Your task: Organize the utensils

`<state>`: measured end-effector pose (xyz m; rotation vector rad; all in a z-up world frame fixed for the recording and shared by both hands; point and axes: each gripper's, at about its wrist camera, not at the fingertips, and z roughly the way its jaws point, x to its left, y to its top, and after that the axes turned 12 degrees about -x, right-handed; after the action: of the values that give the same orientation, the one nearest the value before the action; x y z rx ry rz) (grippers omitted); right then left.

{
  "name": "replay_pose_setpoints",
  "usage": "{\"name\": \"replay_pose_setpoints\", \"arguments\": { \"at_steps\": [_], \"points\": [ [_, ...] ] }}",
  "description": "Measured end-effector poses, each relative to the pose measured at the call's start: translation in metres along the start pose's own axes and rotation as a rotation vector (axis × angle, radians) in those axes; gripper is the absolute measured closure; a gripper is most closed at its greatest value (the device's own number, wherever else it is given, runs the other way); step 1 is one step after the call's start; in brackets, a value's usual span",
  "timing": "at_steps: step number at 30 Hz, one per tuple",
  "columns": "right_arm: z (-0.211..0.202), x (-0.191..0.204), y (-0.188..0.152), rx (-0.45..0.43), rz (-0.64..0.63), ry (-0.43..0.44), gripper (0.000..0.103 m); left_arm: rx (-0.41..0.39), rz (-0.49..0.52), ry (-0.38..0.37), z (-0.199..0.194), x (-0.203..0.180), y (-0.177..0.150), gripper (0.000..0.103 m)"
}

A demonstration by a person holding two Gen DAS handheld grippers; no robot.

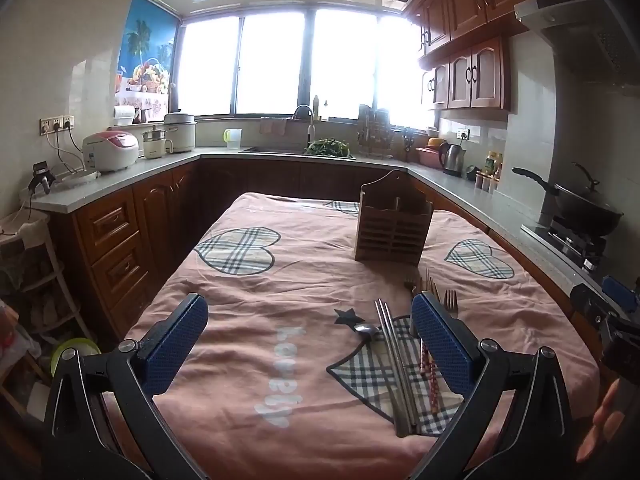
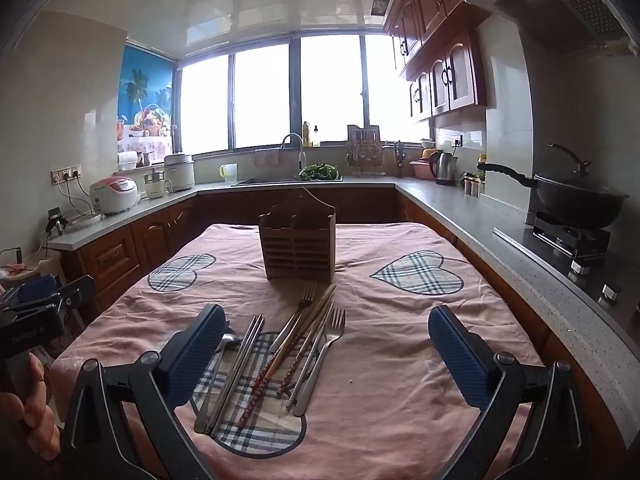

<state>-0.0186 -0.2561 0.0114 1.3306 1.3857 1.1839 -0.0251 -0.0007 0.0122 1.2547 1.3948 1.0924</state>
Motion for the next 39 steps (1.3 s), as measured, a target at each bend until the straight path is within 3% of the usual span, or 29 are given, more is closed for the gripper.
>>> {"name": "replay_pose_setpoints", "arguments": {
  "at_steps": [39],
  "points": [
    [0.0015, 0.0016, -0.0021, 0.001, 0.015, 0.012, 0.001, 0.015, 0.016, -0.002, 0.0059, -0.0032, -0.0055, 0.000]
  ]
}}
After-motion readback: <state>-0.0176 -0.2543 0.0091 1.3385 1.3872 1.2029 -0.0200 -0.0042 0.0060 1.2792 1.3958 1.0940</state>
